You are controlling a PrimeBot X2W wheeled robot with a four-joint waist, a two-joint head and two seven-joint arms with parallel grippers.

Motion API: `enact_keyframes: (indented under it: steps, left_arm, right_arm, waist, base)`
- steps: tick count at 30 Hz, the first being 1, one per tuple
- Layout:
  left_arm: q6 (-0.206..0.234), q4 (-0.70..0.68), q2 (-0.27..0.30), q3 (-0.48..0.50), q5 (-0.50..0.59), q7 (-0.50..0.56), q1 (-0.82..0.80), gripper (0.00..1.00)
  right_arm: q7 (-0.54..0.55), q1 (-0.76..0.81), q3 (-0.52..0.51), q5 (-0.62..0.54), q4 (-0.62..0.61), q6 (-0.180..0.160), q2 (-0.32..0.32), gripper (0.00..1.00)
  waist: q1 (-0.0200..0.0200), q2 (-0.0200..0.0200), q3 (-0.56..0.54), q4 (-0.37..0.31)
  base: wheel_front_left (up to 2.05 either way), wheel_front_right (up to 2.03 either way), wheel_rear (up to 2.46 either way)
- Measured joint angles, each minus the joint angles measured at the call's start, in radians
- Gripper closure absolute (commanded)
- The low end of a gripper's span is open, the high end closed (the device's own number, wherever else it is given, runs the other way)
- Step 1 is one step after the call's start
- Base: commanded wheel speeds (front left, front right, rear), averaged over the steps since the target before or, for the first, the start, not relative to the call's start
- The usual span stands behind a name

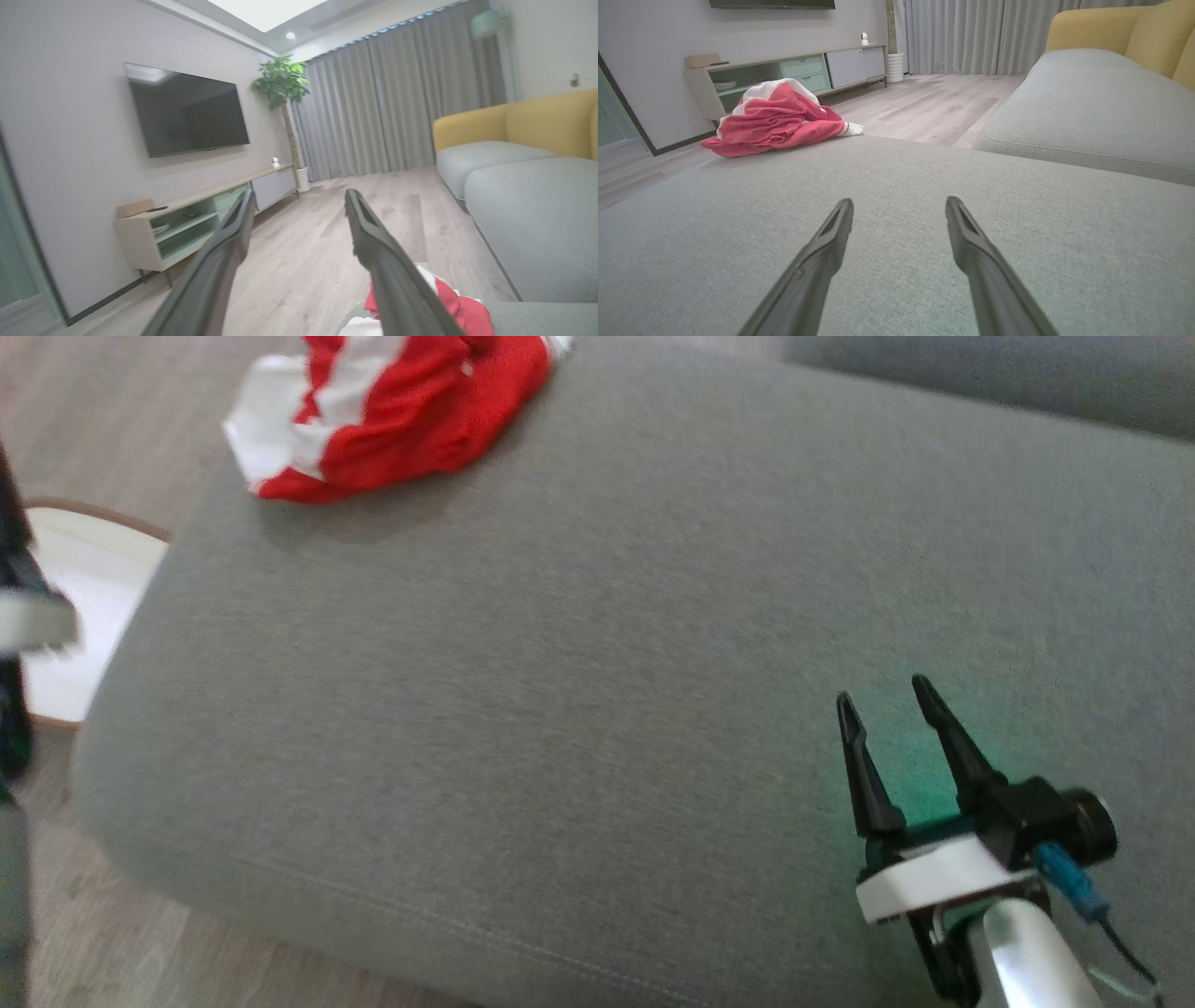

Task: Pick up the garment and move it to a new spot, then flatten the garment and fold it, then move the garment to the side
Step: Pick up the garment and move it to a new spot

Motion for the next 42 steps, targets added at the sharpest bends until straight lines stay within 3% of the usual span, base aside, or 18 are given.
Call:
enact_keyframes:
  steps: [6,12,20,24,30,31,33,34,42]
  left_arm:
    - [-0.081,0.176,0.1,-0.06,-0.01,0.132,-0.273,0.0]
    - [-0.105,0.387,0.102,-0.146,-0.045,0.253,-0.477,0.0]
    - [-0.108,0.628,0.089,-0.196,-0.078,0.261,-0.526,0.0]
    - [-0.073,0.725,0.094,-0.193,-0.063,0.224,-0.56,0.0]
    - [-0.061,0.818,0.094,-0.195,-0.054,0.199,-0.626,0.0]
    - [-0.061,0.83,0.094,-0.197,-0.054,0.198,-0.633,0.35]
    - [-0.068,0.853,0.093,-0.202,-0.054,0.194,-0.642,0.88]
    - [-0.071,0.866,0.092,-0.207,-0.054,0.191,-0.647,1.0]
    - [-0.081,0.936,0.096,-0.237,-0.05,0.151,-0.673,1.0]
  right_arm:
    - [0.013,-0.05,-0.009,-0.056,-0.05,0.0,-0.002,0.0]
    - [0.044,-0.056,-0.027,-0.097,-0.13,0.0,-0.003,0.0]
    - [0.057,-0.063,-0.028,-0.1,-0.234,0.0,-0.003,0.0]
    - [0.059,-0.075,-0.028,-0.103,-0.264,0.0,-0.003,0.0]
    - [0.058,-0.079,-0.026,-0.107,-0.3,0.0,-0.003,0.0]
    - [0.058,-0.081,-0.026,-0.107,-0.302,0.0,-0.003,0.0]
    - [0.058,-0.081,-0.025,-0.107,-0.305,0.0,-0.003,0.0]
    - [0.058,-0.081,-0.025,-0.107,-0.305,0.0,-0.003,0.0]
    - [0.045,-0.093,-0.021,-0.102,-0.259,0.0,-0.003,0.0]
  waist:
    - [0.0001,0.0,0.097,-0.084]
    - [0.0002,0.0,0.207,-0.158]
    - [0.0002,-0.0001,0.343,-0.233]
    - [0.0,-0.0001,0.397,-0.259]
    - [-0.0001,0.0,0.443,-0.283]
    - [-0.0001,0.0,0.447,-0.285]
    - [-0.0002,0.0,0.451,-0.287]
    - [-0.0002,0.0,0.451,-0.287]
    - [-0.0001,0.0,0.417,-0.287]
  base:
    - [0.0,0.0,0.0]
    - [0.0,0.0,0.0]
    - [0.0,0.0,0.0]
    - [0.0,0.0,0.0]
    - [0.0,0.0,0.0]
    - [0.0,0.0,0.0]
    - [0.0,0.0,0.0]
    - [0.0,0.0,0.0]
    - [0.0,0.0,0.0]
